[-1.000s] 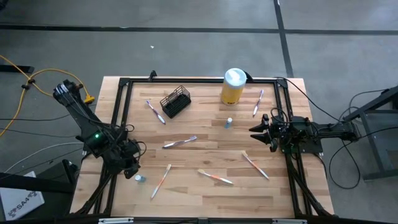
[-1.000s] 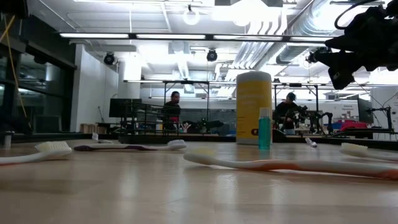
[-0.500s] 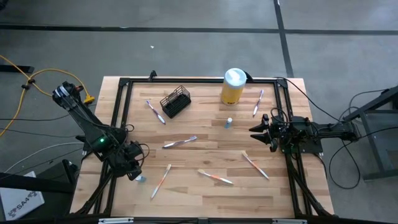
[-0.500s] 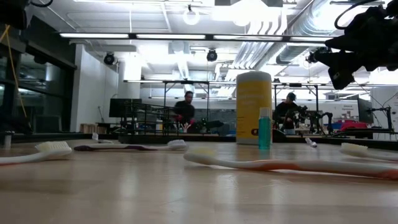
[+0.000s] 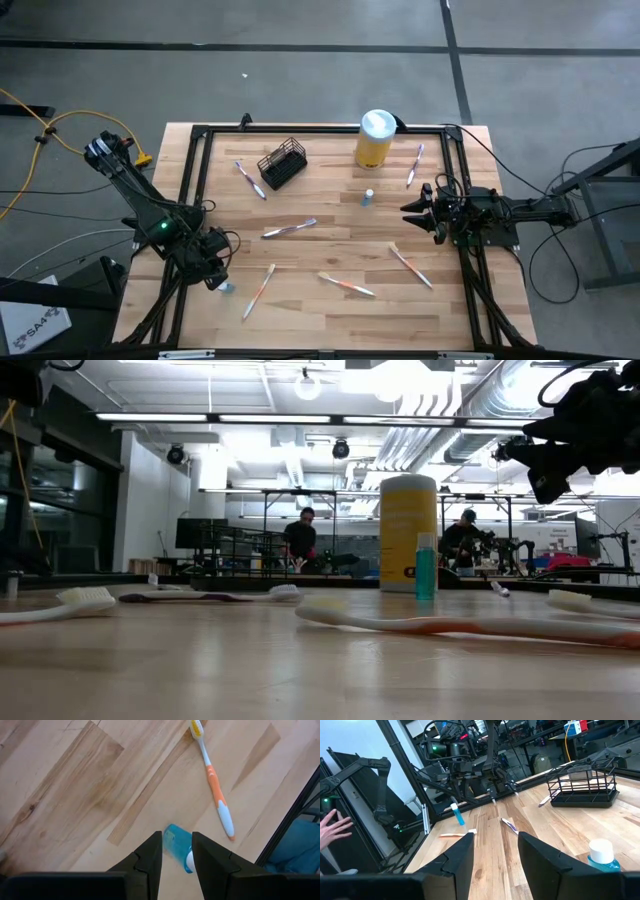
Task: Pick & Place toothbrushing station
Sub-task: Put the left mouthwash into the middle section of the wire organizer
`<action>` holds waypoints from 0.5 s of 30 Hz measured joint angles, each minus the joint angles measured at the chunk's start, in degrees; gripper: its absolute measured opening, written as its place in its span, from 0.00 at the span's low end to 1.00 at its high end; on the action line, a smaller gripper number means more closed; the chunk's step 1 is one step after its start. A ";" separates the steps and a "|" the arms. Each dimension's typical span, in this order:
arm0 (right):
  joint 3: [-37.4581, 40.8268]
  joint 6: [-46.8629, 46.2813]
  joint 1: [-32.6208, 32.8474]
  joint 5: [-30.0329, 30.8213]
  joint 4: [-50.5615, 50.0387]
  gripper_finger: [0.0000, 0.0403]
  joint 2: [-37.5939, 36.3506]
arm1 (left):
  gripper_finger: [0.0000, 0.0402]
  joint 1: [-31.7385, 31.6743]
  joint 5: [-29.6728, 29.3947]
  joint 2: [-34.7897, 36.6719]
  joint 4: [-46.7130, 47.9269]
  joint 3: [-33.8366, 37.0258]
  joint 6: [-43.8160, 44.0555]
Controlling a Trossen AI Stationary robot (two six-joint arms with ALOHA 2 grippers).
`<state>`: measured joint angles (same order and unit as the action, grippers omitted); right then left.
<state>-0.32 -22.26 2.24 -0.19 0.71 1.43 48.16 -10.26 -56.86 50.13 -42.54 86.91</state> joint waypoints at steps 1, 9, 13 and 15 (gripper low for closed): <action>0.00 0.00 0.00 -0.02 0.00 0.36 0.02 | 0.25 0.00 0.02 0.00 -0.07 0.00 0.25; 0.01 0.00 -0.01 0.00 0.00 0.36 0.01 | 0.25 0.19 1.86 0.00 -0.70 0.00 4.54; 0.02 0.01 0.00 0.00 0.01 0.36 0.02 | 0.25 0.76 1.71 0.00 -0.73 -0.95 5.41; 0.01 0.00 0.00 0.00 0.00 0.36 0.00 | 0.25 0.81 1.37 0.00 -0.51 -1.86 5.85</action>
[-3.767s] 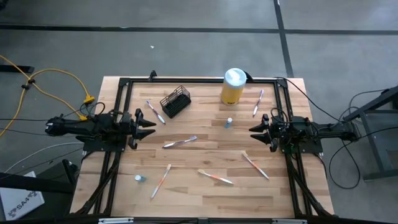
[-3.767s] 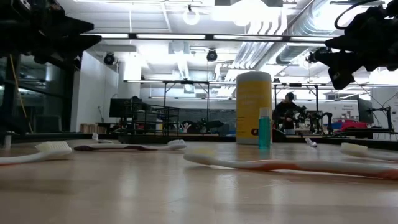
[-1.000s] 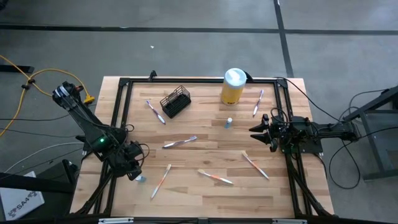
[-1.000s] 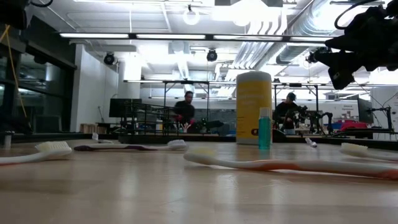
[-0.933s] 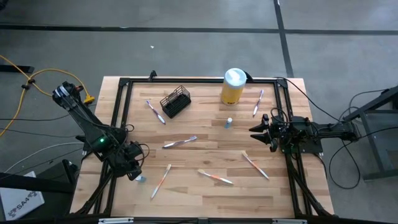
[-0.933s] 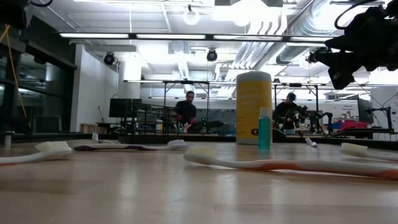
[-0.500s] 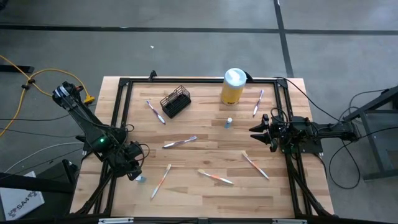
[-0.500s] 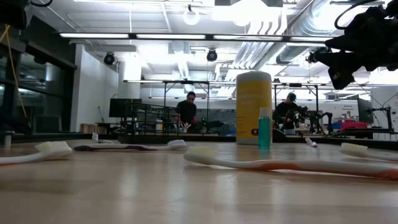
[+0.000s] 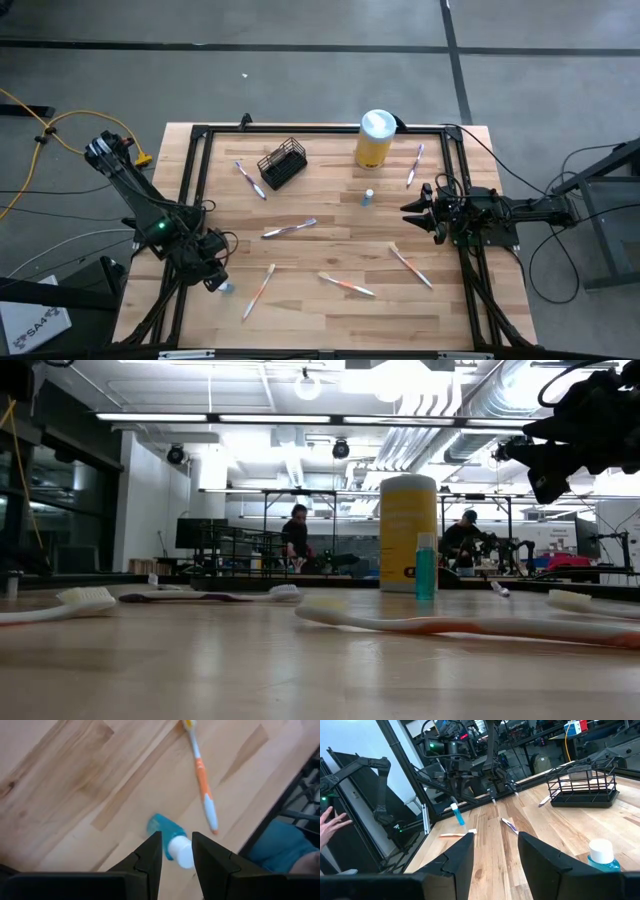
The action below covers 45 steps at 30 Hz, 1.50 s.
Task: Pick & Place toothbrushing station
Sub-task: Put the left mouthwash into the middle section of the wire organizer
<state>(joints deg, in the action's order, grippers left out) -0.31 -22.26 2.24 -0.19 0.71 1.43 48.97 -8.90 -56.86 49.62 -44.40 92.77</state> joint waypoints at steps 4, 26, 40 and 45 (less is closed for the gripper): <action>0.01 0.01 0.00 -0.01 0.00 0.36 0.00 | 0.25 -0.04 -0.27 -0.68 2.48 -2.24 -0.02; 0.01 0.00 0.00 -0.01 0.00 0.36 0.01 | 0.25 -0.87 -1.93 -4.64 -4.01 -3.43 -5.77; 0.01 0.00 -0.01 -0.02 0.00 0.36 0.01 | 0.25 4.81 -3.38 -9.66 3.09 -9.60 5.04; 0.01 0.00 -0.02 -0.02 0.00 0.36 0.00 | 0.25 6.04 -3.55 -10.75 4.97 -9.62 7.55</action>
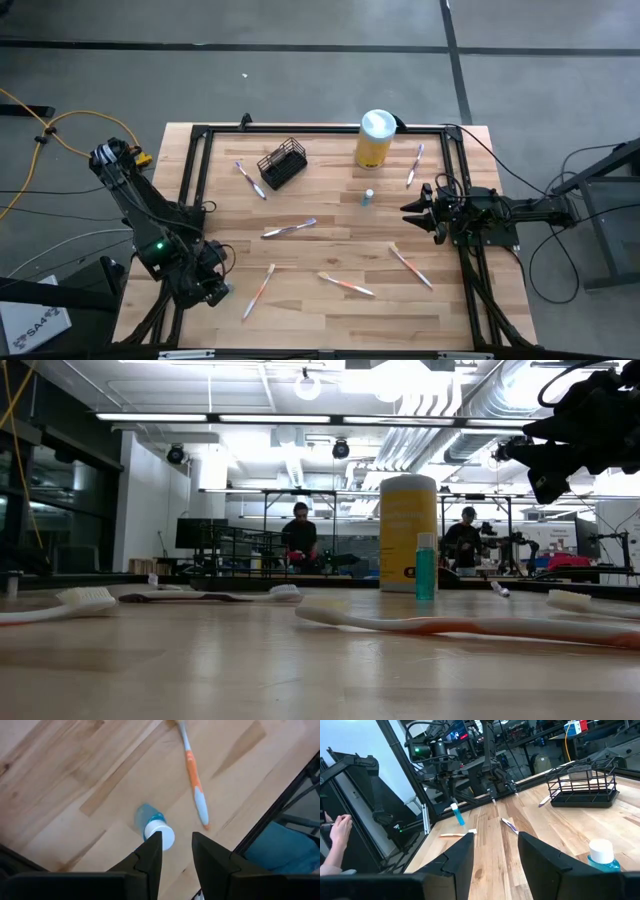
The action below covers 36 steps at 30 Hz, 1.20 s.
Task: Pick & Place toothbrushing station
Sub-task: Put the left mouthwash into the middle section of the wire organizer
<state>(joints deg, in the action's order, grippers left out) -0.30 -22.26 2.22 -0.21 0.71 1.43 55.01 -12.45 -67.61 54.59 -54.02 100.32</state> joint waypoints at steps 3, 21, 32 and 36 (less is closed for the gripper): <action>0.00 0.00 0.02 0.02 0.02 0.36 0.00 | 0.25 0.47 -0.13 -0.16 0.30 0.00 0.74; -0.02 0.02 0.00 0.00 0.00 0.36 0.00 | 0.32 0.75 0.60 -3.73 4.74 -2.67 0.62; -0.02 0.00 0.00 0.02 0.00 0.36 0.00 | 0.32 1.10 1.85 -9.29 7.84 -6.40 -3.07; -0.01 0.00 0.01 0.02 0.01 0.36 0.02 | 0.32 1.08 1.81 -9.47 6.21 -6.40 -3.48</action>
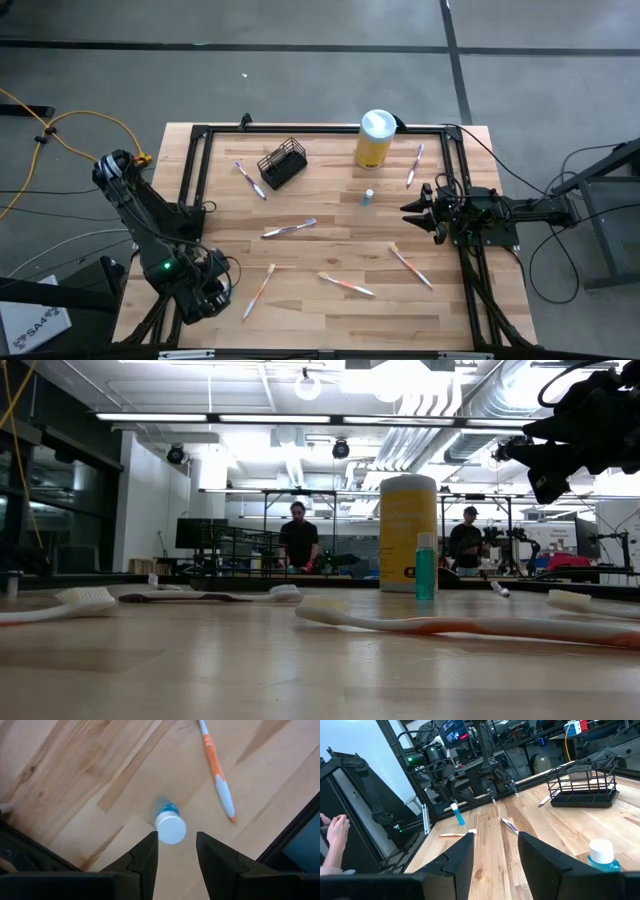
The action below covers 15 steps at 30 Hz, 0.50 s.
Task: Pick & Place toothbrushing station
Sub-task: Put the left mouthwash into the middle section of the wire organizer
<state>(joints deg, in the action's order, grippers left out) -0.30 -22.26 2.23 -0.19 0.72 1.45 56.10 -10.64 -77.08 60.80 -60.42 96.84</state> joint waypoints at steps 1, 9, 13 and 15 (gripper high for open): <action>0.00 0.01 0.00 -0.01 0.00 0.36 0.00 | 0.32 0.00 -0.04 -0.05 -0.29 0.00 -0.03; -0.01 0.01 0.00 0.00 0.00 0.36 0.00 | 0.32 -0.02 0.94 -2.53 -0.35 -0.02 -2.89; 0.01 0.00 -0.01 0.00 0.01 0.36 0.00 | 0.32 -0.02 1.03 -2.58 -0.21 -0.02 -3.85; 0.00 0.00 0.01 -0.02 0.01 0.36 -0.01 | 0.32 -0.02 1.04 -2.58 -0.13 -0.02 -4.64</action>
<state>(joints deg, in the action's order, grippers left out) -0.30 -22.26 2.24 -0.21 0.73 1.44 56.07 -9.60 -79.66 60.67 -60.45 92.20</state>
